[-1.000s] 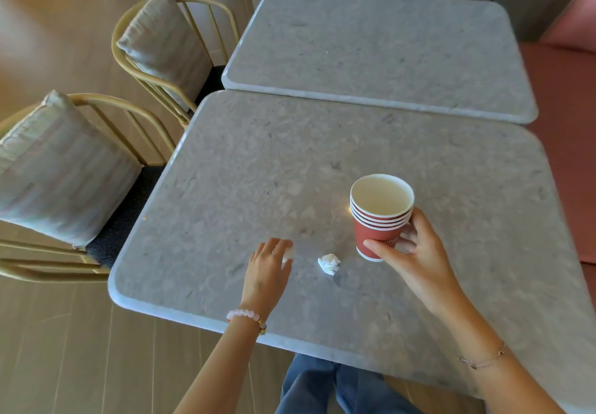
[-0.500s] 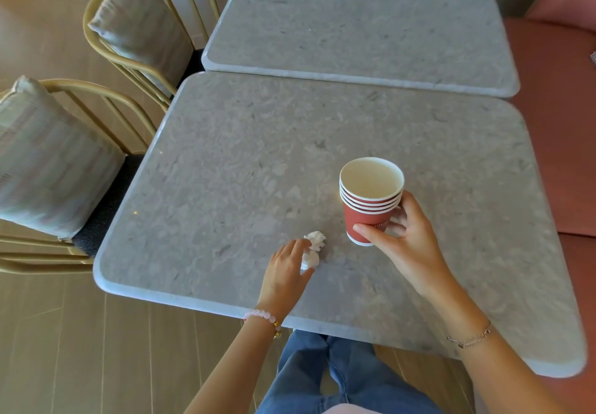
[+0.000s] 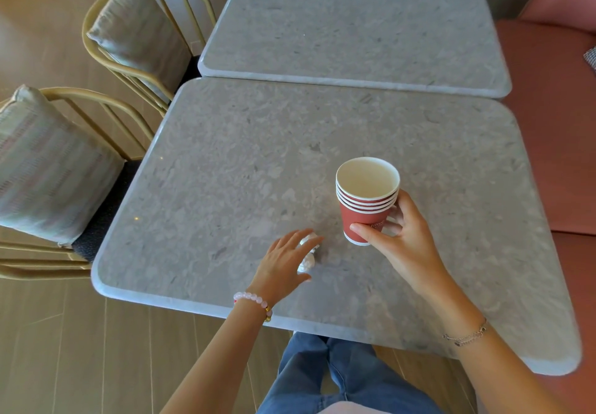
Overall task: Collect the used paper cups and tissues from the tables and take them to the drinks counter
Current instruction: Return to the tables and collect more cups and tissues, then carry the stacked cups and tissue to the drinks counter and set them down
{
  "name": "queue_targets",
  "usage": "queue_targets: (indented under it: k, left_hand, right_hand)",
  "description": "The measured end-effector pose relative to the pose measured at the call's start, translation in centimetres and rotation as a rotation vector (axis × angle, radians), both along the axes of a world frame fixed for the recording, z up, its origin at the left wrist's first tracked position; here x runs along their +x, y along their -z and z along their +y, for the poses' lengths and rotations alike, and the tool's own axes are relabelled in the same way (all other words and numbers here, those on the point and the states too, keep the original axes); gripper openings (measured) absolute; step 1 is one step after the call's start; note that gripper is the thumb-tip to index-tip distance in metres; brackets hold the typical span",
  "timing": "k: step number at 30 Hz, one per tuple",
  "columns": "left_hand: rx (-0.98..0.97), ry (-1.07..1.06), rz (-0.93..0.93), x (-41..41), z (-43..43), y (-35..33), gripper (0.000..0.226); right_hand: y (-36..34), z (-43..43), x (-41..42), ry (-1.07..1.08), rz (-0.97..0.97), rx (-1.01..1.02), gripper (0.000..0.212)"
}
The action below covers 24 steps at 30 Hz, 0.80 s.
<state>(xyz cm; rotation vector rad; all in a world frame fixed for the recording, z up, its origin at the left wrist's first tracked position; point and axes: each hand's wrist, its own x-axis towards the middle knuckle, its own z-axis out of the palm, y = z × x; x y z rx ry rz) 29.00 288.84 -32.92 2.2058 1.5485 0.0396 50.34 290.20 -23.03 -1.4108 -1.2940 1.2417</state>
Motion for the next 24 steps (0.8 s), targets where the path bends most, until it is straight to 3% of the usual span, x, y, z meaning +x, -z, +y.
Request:
queue_targets:
  k: [7, 13, 24]
  left_hand:
    - [0.026, -0.045, -0.046, 0.4, 0.1, 0.2, 0.05]
    - [0.034, -0.133, -0.137, 0.8, 0.0, 0.1, 0.049]
    - [0.157, -0.455, -0.595, 1.1, 2.3, -7.0, 0.048]
  right_hand:
    - [0.2, -0.1, 0.4, 0.0, 0.001, -0.016, 0.073]
    - [0.2, -0.2, 0.7, 0.004, 0.008, -0.025, 0.071]
    - [-1.4, 1.3, 1.4, 0.0, 0.016, 0.052, 0.06]
